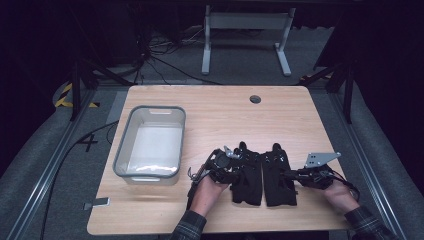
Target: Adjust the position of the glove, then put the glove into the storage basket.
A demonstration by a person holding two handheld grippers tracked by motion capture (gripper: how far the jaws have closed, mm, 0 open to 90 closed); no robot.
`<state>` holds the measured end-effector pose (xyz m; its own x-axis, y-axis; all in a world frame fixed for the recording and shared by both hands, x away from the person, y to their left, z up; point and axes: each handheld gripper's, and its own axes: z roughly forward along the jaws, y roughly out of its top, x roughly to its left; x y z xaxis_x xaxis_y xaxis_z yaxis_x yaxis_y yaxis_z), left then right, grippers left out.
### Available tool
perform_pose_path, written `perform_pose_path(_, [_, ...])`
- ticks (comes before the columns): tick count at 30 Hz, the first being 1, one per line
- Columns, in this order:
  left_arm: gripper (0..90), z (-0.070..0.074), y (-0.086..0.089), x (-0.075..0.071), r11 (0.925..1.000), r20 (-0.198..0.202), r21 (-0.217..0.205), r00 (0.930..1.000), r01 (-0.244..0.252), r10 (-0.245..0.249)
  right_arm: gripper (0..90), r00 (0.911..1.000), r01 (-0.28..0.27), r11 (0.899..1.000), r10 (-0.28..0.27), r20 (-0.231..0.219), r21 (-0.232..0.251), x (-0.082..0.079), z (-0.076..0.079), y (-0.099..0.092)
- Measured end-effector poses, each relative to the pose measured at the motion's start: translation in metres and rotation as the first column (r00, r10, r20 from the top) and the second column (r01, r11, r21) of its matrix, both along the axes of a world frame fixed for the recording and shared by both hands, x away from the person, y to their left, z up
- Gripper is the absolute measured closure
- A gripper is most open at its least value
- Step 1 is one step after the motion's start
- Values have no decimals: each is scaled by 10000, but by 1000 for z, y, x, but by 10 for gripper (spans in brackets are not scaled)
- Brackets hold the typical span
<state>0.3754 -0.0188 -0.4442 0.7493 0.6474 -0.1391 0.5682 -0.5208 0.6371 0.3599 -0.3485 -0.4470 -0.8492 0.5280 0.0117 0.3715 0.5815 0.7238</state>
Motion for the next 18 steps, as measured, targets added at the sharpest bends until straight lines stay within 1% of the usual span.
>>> perform_pose_path(1, [573, -1, 0, 0, 10000, -96, 32, 10000, 20, -19, 856, 10000, -33, 10000, 33, -4, -14, -1, 0, 0])
perform_pose_path(5, [558, -6, -2, 1, 10000, -207, 74, 9998, 19, -18, 856, 10000, -93, 9999, 93, -2, -83, -3, 0, -1])
perform_pose_path(9, [557, -9, -6, 0, 9996, -139, 281, 9999, 33, -29, 856, 9999, -123, 9999, 123, 4, -98, -4, -1, 0])
perform_pose_path(10, [560, -9, -7, 0, 9993, -135, 351, 9998, 124, -119, 856, 9999, -136, 9999, 136, -9, -102, -4, -1, 0])
perform_pose_path(15, [637, -10, -10, -1, 9994, -101, 331, 9999, 57, -54, 857, 9997, -218, 9997, 218, -52, -117, -5, -1, 1])
perform_pose_path(18, [717, -10, -11, -1, 9995, -151, 300, 9999, 74, -70, 857, 9996, -285, 9995, 284, -94, -143, -7, -1, 1])
